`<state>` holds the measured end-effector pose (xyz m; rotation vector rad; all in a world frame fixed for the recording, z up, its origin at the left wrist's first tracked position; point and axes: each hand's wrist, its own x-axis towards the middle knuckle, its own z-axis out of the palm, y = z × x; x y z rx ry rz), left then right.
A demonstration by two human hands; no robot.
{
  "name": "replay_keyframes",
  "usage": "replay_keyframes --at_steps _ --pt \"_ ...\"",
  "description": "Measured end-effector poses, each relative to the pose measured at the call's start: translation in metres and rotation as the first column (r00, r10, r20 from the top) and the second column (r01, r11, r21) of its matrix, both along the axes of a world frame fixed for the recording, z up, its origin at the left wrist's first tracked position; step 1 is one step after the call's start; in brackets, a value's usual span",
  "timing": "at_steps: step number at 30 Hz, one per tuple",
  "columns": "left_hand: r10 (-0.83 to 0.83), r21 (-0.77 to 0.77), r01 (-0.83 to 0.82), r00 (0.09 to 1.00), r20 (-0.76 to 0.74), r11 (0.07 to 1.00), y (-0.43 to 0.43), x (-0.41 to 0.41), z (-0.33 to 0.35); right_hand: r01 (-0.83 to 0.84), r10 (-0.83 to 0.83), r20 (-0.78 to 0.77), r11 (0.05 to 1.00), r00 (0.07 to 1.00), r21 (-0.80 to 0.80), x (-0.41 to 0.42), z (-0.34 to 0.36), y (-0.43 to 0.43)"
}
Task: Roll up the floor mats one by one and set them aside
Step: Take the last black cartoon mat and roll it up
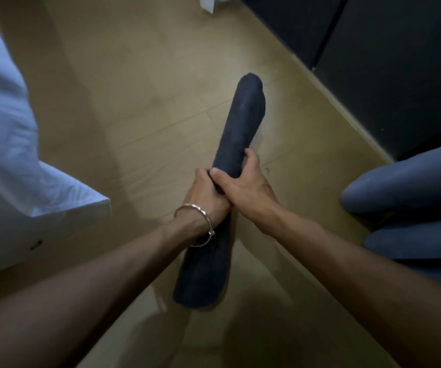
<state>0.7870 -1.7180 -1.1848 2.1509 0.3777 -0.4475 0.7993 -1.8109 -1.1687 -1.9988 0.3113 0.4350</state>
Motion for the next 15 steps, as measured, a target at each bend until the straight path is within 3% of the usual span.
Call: replay_keyframes --at_steps 3,5,9,12,15 --pt "-0.068 -0.246 0.065 0.998 -0.003 0.967 -0.007 0.002 0.01 0.147 -0.144 -0.052 0.987 0.988 0.06 0.007 0.001 -0.013" --pt "-0.032 -0.364 0.005 0.997 -0.07 0.931 -0.007 0.01 0.013 0.194 -0.18 -0.112 0.972 0.977 0.131 0.01 0.002 -0.028" --pt "0.119 -0.361 -0.183 0.974 -0.192 0.915 0.0 0.023 0.013 0.094 -0.061 -0.185 0.98 0.981 0.176 -0.002 -0.005 -0.04" --pt "0.133 -0.433 -0.275 0.934 -0.331 0.858 -0.002 0.022 0.01 0.041 0.0 -0.168 0.969 0.986 0.242 -0.009 -0.01 -0.035" --pt "0.172 -0.482 -0.318 0.931 -0.323 0.816 -0.013 0.021 0.003 -0.004 0.02 -0.1 0.988 0.995 0.156 -0.011 -0.015 -0.035"
